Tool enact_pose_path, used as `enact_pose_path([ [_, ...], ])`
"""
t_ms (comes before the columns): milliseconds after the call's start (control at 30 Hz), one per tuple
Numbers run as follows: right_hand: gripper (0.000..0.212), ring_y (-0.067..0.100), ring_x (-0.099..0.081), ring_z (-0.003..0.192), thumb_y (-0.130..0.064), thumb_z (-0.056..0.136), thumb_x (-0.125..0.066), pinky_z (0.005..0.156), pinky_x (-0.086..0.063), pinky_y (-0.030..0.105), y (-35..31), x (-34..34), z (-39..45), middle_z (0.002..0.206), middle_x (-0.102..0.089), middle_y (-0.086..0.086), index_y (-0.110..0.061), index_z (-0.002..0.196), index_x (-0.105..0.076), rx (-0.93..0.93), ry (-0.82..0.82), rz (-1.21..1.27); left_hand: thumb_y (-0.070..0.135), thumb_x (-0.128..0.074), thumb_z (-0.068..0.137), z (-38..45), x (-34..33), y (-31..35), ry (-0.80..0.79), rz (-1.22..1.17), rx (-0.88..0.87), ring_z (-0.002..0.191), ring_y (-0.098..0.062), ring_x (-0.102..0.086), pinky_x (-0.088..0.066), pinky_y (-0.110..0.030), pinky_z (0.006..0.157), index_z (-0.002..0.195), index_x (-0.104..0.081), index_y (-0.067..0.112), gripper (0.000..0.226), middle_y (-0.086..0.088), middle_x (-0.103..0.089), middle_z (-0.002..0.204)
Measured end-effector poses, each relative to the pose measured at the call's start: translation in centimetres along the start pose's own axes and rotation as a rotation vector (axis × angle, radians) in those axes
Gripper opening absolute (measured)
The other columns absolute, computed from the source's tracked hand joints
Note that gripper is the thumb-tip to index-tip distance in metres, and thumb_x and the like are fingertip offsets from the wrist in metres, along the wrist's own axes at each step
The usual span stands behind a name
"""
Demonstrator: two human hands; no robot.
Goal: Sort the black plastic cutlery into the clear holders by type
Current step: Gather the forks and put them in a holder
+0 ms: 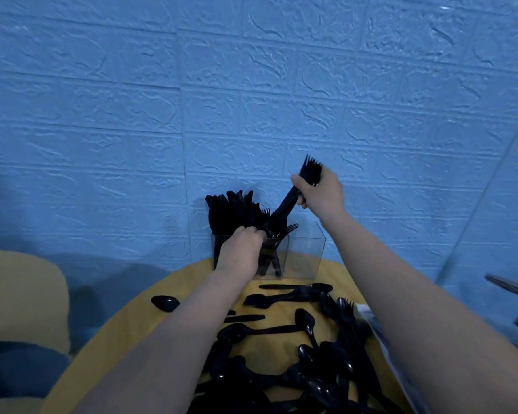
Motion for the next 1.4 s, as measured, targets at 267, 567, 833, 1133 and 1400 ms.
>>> enact_pose_path([
  [267,0.023,0.007,-0.054,0.058,-0.026,0.088,-0.067,0.053,-0.043,0.019,2.1,-3.8,-1.3,0.080,-0.058,0.005,-0.011,0.099,-0.053,0.039,-0.211,-0.270,0.006,-0.043,0.098,-0.5,0.3,-0.2,0.032,-0.178,0.027,0.107,-0.023,-0.055,-0.047,-0.036,0.085,0.122,-0.059,0.012,0.029,-0.006,-0.058,0.118],
  [567,0.068,0.016,-0.047,0.118,-0.042,0.078,-0.074,0.091,-0.038,0.027,0.6,-1.3,-2.9,0.133,-0.045,0.000,-0.022,0.136,-0.043,0.187,-0.412,-0.565,0.007,-0.050,0.096,-1.9,1.7,0.2,0.069,-0.411,0.144,0.105,-0.021,-0.060,-0.048,-0.031,0.090,0.118,-0.063,0.014,0.027,-0.006,-0.065,0.118],
  [833,0.019,0.003,-0.049,0.070,-0.020,0.084,-0.071,0.061,-0.035,0.009,1.2,3.8,-10.6,0.104,-0.069,0.004,-0.011,0.101,-0.069,0.091,-0.623,-0.696,0.011,-0.057,0.093,-8.4,3.4,3.5,-0.024,-0.638,0.189,0.088,-0.011,-0.058,-0.041,-0.017,0.076,0.105,-0.067,0.017,0.016,0.005,-0.063,0.095],
  [1133,0.010,0.013,-0.058,0.091,-0.017,0.087,-0.067,0.078,-0.044,0.023,1.8,6.2,-17.9,0.088,-0.061,-0.005,-0.016,0.097,-0.068,-0.092,-0.767,-0.776,0.024,-0.069,0.086,-15.8,1.8,5.0,-0.577,-0.201,0.056,0.105,-0.015,-0.059,-0.049,-0.029,0.093,0.120,-0.064,0.021,0.035,0.001,-0.063,0.117],
  [1400,0.008,0.022,-0.062,0.093,-0.012,0.088,-0.064,0.088,-0.051,0.037,3.2,7.0,-19.5,0.096,-0.067,0.005,-0.014,0.094,-0.068,-0.249,-0.454,-0.651,0.020,-0.066,0.088,-16.9,1.5,4.8,-0.375,-0.227,0.127,0.087,-0.011,-0.054,-0.045,-0.023,0.076,0.112,-0.065,0.020,0.024,0.002,-0.063,0.106],
])
Point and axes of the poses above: each hand's wrist, its own z-axis towards the middle knuckle, its own x-axis out of the back of the hand, y = z × x, the point moved 2 cm from there along z, towards the middle knuckle
